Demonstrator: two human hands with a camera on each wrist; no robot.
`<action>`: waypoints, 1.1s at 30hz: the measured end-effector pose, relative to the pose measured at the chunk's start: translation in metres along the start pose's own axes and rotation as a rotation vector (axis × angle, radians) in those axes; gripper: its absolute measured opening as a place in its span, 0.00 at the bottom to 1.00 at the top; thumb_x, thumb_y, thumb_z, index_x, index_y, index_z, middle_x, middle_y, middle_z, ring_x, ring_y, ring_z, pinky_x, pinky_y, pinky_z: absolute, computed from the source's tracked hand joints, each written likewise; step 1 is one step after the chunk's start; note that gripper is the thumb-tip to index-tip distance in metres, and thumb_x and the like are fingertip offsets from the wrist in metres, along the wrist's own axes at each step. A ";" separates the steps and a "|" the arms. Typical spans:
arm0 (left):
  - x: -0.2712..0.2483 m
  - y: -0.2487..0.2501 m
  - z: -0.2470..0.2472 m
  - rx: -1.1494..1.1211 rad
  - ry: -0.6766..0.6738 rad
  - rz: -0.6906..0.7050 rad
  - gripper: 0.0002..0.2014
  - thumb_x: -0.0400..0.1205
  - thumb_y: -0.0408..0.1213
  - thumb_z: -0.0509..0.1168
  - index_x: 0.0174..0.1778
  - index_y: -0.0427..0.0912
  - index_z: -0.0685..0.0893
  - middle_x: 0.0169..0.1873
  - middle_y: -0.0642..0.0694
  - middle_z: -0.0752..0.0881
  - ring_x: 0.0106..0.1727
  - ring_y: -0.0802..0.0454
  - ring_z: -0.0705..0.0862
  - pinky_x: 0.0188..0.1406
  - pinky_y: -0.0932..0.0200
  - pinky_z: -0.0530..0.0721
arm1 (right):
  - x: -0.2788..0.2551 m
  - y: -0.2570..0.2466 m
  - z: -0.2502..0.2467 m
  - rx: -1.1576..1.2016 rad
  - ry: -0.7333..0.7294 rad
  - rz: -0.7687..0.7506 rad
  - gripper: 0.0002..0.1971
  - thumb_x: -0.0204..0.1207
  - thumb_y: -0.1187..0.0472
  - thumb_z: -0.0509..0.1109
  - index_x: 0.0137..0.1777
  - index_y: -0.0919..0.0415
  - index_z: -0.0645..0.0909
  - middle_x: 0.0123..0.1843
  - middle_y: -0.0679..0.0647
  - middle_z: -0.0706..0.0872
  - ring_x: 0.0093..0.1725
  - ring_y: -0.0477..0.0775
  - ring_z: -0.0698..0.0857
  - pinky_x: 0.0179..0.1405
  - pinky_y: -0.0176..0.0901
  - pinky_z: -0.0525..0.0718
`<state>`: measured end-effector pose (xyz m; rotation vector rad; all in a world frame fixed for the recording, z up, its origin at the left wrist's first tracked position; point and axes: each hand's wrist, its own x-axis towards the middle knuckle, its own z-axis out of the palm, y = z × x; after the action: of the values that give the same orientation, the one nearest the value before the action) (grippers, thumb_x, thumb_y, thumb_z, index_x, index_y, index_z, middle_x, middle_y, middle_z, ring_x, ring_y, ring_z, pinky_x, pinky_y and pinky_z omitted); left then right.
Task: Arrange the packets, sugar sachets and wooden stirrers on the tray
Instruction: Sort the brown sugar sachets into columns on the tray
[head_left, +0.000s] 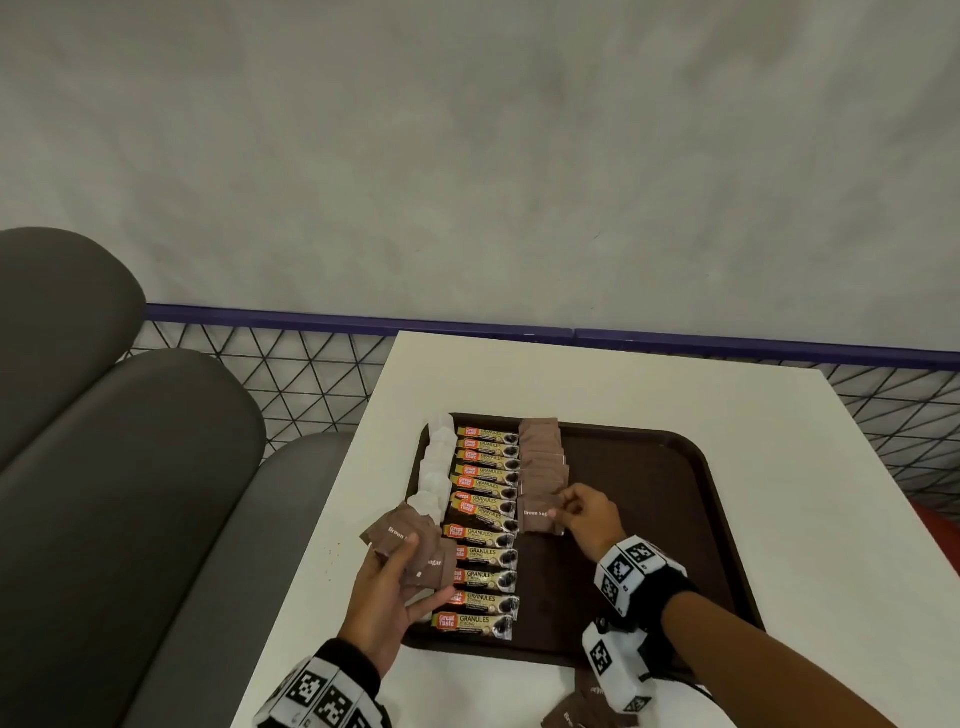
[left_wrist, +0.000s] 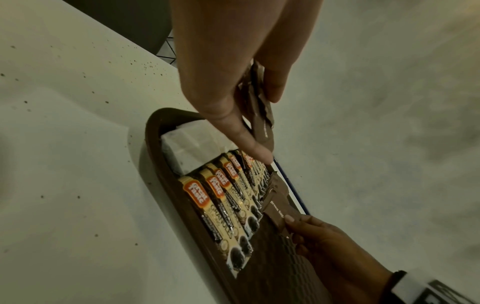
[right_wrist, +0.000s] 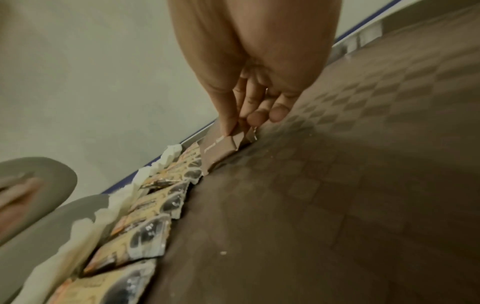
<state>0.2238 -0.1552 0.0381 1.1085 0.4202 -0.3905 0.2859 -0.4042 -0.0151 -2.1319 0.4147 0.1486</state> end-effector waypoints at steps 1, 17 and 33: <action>0.000 0.000 0.000 0.002 0.000 -0.004 0.09 0.85 0.37 0.58 0.58 0.51 0.80 0.54 0.43 0.87 0.56 0.40 0.86 0.42 0.46 0.88 | 0.001 -0.001 0.002 -0.018 0.016 -0.001 0.08 0.71 0.67 0.74 0.40 0.58 0.77 0.31 0.48 0.77 0.38 0.51 0.78 0.32 0.29 0.73; 0.005 0.000 -0.003 0.006 -0.008 -0.060 0.12 0.84 0.32 0.58 0.62 0.41 0.79 0.54 0.36 0.87 0.56 0.36 0.85 0.38 0.48 0.90 | 0.003 -0.001 0.010 -0.170 0.133 0.036 0.06 0.73 0.60 0.72 0.43 0.55 0.76 0.39 0.52 0.78 0.53 0.54 0.74 0.51 0.45 0.76; -0.004 -0.006 0.010 0.082 0.011 0.042 0.20 0.78 0.34 0.68 0.66 0.49 0.77 0.58 0.41 0.86 0.56 0.42 0.86 0.37 0.52 0.88 | -0.060 -0.052 0.035 0.297 -0.310 -0.248 0.06 0.75 0.55 0.70 0.48 0.54 0.78 0.47 0.50 0.82 0.44 0.42 0.78 0.47 0.33 0.76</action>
<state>0.2183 -0.1668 0.0393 1.1975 0.3925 -0.3670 0.2502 -0.3341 0.0216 -1.8100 -0.0120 0.2540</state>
